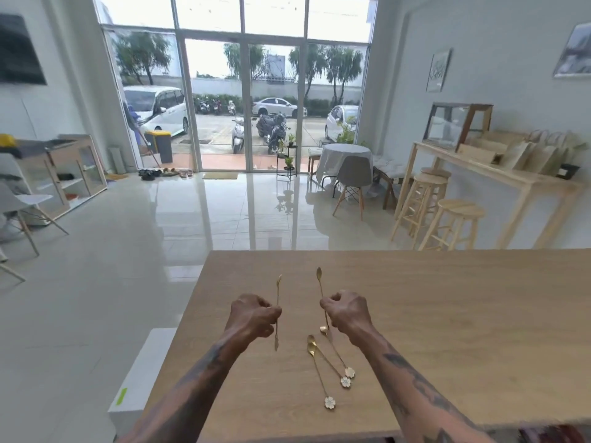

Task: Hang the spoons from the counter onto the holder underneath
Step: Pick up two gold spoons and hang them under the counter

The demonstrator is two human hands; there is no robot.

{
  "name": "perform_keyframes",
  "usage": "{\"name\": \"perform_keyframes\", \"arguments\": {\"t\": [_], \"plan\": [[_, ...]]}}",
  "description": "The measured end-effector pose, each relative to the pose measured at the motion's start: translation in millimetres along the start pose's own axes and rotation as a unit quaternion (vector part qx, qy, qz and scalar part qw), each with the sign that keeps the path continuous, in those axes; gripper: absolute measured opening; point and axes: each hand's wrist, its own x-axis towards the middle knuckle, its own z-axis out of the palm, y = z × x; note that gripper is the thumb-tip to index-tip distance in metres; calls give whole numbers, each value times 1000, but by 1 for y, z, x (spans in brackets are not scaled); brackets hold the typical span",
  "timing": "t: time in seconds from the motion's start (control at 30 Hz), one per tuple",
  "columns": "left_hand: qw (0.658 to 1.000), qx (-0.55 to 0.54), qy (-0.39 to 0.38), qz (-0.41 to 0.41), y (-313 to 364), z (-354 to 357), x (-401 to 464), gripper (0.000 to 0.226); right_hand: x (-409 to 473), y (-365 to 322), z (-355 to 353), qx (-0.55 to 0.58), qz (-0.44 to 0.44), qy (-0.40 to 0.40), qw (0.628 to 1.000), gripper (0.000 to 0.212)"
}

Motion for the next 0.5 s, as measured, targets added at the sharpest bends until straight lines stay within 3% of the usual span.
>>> {"name": "perform_keyframes", "arguments": {"t": [0.2, 0.3, 0.5], "plan": [[995, -36, 43, 78, 55, -11, -63, 11, -48, -21, -62, 53, -58, 38, 996, 31], [992, -69, 51, 96, 69, -9, -102, 12, -78, -25, -83, 81, -77, 30, 993, 23], [993, -79, 69, 53, 45, 5, -172, 10, -135, -5, -79, 101, -64, -19, 993, 18]]}}
